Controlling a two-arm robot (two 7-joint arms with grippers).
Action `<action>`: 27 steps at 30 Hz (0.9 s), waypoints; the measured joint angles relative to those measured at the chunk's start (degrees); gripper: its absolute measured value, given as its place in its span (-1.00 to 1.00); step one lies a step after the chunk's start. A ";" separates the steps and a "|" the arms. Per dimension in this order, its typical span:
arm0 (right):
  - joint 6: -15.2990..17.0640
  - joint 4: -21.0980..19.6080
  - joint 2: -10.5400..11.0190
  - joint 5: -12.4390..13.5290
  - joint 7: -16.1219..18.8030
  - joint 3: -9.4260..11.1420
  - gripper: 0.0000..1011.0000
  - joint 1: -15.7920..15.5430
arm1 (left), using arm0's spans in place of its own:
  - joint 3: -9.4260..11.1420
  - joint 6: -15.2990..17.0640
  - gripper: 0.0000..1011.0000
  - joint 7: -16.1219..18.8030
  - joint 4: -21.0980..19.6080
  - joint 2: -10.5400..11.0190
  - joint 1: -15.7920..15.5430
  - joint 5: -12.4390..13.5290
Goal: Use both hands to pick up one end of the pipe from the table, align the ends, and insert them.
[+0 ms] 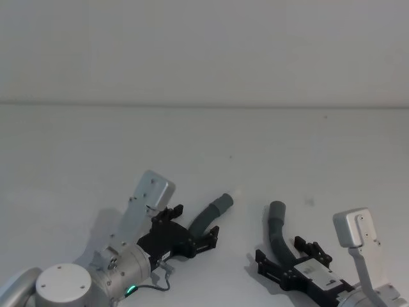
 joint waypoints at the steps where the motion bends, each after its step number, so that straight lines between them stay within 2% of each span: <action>1: 0.00 0.00 0.00 0.00 0.00 0.00 0.98 0.00 | 0.00 0.00 0.98 0.00 0.00 0.00 0.00 0.00; 9: -0.33 0.14 -0.21 -0.09 -0.12 0.03 0.98 -0.08 | 2.55 -3.63 0.98 -2.39 0.14 2.27 -1.70 4.04; 15: -0.61 0.18 -0.35 -0.22 -0.19 0.12 0.98 -0.15 | 3.56 -5.13 0.98 -3.39 0.15 3.12 -2.37 5.82; 20: -0.81 0.21 -0.42 -0.32 -0.22 0.16 0.82 -0.17 | 4.17 -6.05 0.98 -4.01 0.15 3.68 -2.78 6.97; 27: -0.94 0.25 -0.48 -0.42 -0.27 0.21 0.38 -0.21 | 4.69 -6.81 0.98 -4.53 0.15 4.11 -3.11 7.90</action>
